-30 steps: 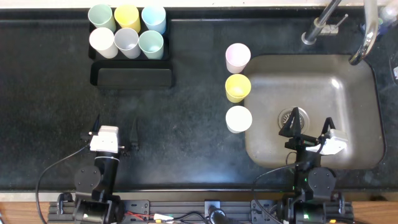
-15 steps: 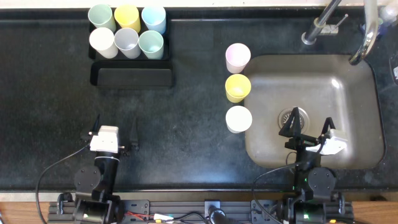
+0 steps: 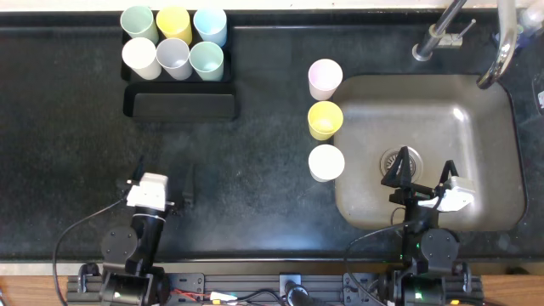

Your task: Store Cups

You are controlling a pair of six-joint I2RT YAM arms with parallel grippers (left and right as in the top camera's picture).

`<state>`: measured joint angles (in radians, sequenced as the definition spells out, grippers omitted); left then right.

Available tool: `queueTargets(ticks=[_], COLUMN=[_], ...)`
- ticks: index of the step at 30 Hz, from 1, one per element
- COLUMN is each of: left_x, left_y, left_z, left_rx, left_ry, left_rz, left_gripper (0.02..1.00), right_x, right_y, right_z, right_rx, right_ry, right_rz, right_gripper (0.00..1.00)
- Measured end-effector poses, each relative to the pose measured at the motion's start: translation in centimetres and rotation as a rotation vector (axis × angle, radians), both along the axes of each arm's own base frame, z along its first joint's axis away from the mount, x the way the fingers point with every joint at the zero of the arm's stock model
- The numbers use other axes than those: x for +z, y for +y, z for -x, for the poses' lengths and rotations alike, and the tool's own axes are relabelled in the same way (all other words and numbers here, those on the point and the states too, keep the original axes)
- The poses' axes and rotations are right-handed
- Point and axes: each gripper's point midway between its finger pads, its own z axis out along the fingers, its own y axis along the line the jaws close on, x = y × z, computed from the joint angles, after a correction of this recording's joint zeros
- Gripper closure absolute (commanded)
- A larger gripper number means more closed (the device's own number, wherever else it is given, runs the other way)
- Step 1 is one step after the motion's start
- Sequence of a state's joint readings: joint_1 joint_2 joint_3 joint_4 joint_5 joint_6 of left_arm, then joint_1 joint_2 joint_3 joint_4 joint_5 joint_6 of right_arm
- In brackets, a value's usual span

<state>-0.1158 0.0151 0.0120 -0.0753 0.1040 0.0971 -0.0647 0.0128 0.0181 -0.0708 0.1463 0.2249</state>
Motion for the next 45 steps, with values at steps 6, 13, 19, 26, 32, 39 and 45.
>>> queueTargets(ticks=[6, 13, 19, 26, 32, 39, 45], left_x=[1.7, 13.3, 20.1, 15.7, 11.3, 8.1, 4.5], left_y=[-2.2, -3.8, -6.5, -14.6, -21.4, -27.4, -27.5], left_z=[-0.2, -6.8, -16.0, -20.7, -21.6, -22.0, -21.8], left_rx=[-0.118, -0.133, -0.168, -0.123, -0.104, -0.142, -0.089], left_ry=[0.111, 0.206, 0.339, 0.761, 0.959, 0.995, 1.084], left_rz=[0.082, 0.311, 0.431, 0.293, 0.185, 0.163, 0.15], left_gripper=[0.02, 0.02, 0.02, 0.018, 0.018, 0.018, 0.018], right_x=[0.0, 0.0, 0.0, 0.0, 0.0, 0.0, 0.0], right_y=[0.0, 0.0, 0.0, 0.0, 0.0, 0.0, 0.0], right_z=[0.0, 0.0, 0.0, 0.0, 0.0, 0.0, 0.0], right_rx=[0.0, 0.0, 0.0, 0.0, 0.0, 0.001, 0.001], right_ry=[0.0, 0.0, 0.0, 0.0, 0.0, 0.0, 0.001], right_rz=[0.0, 0.0, 0.0, 0.0, 0.0, 0.0, 0.0], right_gripper=[0.003, 0.005, 0.003, 0.003, 0.003, 0.003, 0.003])
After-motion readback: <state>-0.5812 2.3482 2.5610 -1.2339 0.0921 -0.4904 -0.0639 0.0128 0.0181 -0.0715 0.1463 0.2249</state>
